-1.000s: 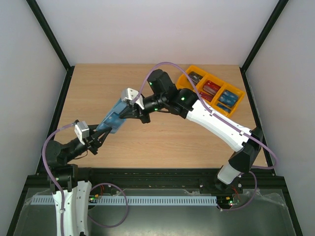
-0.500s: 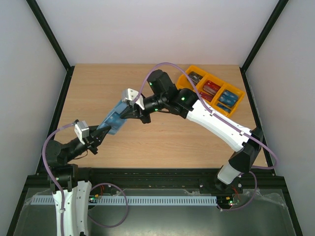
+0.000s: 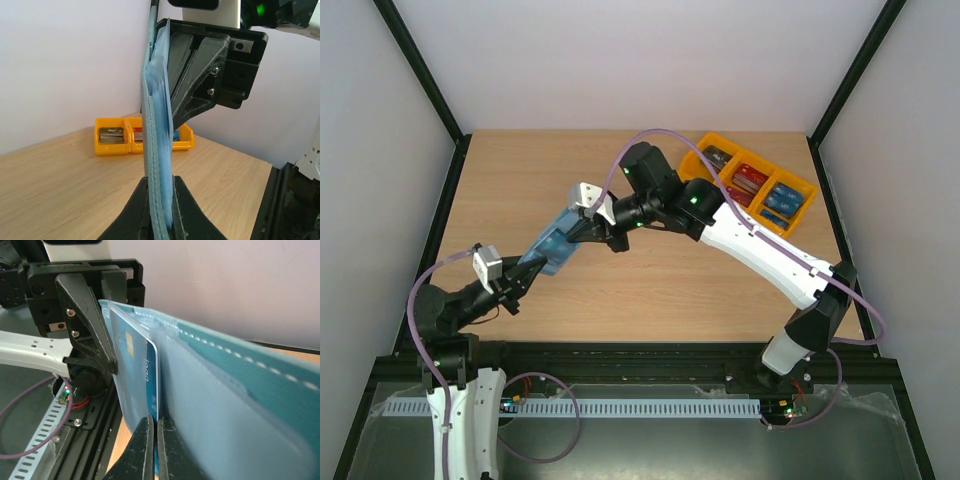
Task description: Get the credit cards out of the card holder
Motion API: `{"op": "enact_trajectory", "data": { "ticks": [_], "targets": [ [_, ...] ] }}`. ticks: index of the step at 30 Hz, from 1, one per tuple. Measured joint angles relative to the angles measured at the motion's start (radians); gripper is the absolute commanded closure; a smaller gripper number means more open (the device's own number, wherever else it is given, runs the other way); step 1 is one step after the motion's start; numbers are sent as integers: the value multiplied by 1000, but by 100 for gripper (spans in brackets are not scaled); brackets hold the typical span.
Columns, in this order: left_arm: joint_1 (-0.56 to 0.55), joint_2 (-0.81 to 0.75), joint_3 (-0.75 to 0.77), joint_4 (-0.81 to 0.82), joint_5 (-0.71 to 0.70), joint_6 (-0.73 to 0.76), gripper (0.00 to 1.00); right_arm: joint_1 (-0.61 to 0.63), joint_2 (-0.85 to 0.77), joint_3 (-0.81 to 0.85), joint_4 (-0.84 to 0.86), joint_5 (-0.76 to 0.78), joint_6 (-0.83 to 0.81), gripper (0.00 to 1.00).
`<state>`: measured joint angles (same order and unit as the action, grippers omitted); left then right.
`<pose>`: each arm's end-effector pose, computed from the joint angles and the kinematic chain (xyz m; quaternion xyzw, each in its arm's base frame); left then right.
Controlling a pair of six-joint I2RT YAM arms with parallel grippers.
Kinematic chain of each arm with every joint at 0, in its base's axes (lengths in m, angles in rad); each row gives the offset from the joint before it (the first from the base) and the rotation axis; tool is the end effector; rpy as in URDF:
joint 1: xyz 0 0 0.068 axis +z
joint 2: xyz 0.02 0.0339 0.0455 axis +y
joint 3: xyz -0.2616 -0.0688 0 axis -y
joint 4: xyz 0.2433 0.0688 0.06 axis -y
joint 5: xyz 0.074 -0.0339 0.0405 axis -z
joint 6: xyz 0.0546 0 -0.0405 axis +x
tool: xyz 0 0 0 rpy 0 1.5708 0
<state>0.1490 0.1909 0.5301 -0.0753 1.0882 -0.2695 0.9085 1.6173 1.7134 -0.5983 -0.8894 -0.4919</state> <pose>0.0749 -0.0377 0.3266 0.2940 0.5942 -0.3550 0.6592 0.1901 0.3128 0.4057 -0.6681 0.4530 0.4573 0.3732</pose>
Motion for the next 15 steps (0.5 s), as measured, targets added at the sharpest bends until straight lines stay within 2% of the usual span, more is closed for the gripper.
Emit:
{"op": "enact_trajectory", "data": {
  "ticks": [15],
  "targets": [
    [0, -10, -1, -14, -12, 27, 98, -7, -1, 17, -39, 28, -26, 98]
  ]
}}
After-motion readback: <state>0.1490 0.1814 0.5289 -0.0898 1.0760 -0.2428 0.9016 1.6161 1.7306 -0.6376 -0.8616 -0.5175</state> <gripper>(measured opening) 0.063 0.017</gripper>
